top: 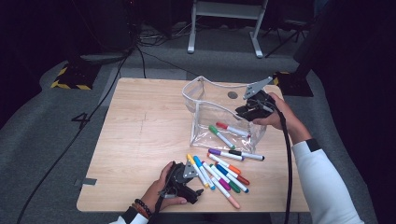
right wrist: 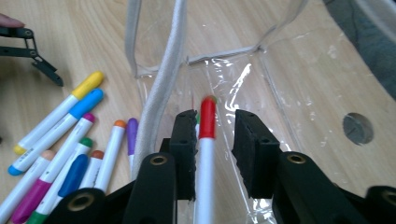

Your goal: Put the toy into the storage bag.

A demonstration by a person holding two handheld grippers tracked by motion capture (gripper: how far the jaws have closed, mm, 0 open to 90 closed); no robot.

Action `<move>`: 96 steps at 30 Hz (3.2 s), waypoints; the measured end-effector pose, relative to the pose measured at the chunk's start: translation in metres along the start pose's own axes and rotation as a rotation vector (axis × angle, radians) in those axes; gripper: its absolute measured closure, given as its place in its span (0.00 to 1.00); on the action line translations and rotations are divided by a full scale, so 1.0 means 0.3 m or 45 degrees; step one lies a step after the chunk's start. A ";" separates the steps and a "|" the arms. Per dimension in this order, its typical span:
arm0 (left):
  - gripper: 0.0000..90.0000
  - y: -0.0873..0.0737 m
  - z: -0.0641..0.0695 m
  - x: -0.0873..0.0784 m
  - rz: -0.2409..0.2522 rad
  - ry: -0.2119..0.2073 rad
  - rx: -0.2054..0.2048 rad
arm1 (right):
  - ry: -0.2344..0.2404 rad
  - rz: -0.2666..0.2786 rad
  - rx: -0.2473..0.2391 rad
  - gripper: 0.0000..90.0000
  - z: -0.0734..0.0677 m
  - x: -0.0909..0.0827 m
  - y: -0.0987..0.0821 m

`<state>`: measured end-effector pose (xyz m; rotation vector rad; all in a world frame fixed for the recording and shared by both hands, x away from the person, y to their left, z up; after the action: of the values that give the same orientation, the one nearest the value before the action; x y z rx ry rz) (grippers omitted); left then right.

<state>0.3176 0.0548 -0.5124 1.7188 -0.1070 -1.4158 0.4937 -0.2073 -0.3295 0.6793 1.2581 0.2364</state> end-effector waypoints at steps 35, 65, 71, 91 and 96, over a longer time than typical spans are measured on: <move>0.01 0.000 0.000 0.000 0.001 -0.001 0.001 | -0.127 0.303 0.047 0.63 -0.270 -0.151 -0.465; 0.01 0.000 0.000 0.000 0.001 0.000 0.001 | 0.091 -0.006 0.063 0.83 -0.262 0.131 -0.661; 0.01 0.000 0.000 0.000 0.000 0.000 0.001 | 0.043 0.006 0.067 0.68 -0.271 0.163 -0.621; 0.01 0.000 0.000 0.000 0.001 -0.001 0.002 | 0.058 0.190 0.134 0.86 -0.268 0.099 -0.602; 0.01 0.000 0.000 0.000 0.001 -0.001 0.002 | 0.045 0.292 0.116 0.86 -0.284 0.005 -0.566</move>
<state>0.3178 0.0548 -0.5124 1.7194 -0.1088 -1.4159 0.3817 -0.3106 -0.4431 0.9027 1.2303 0.3826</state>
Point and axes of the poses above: each handheld gripper's, and its own axes: x roughly forward along the jaws, y roughly out of its top, z roughly to its right, the point moved 1 cm from there along x, roughly forward along the jaws, and after that the axes turned 2 degrees about -x, right-handed, at the moved point
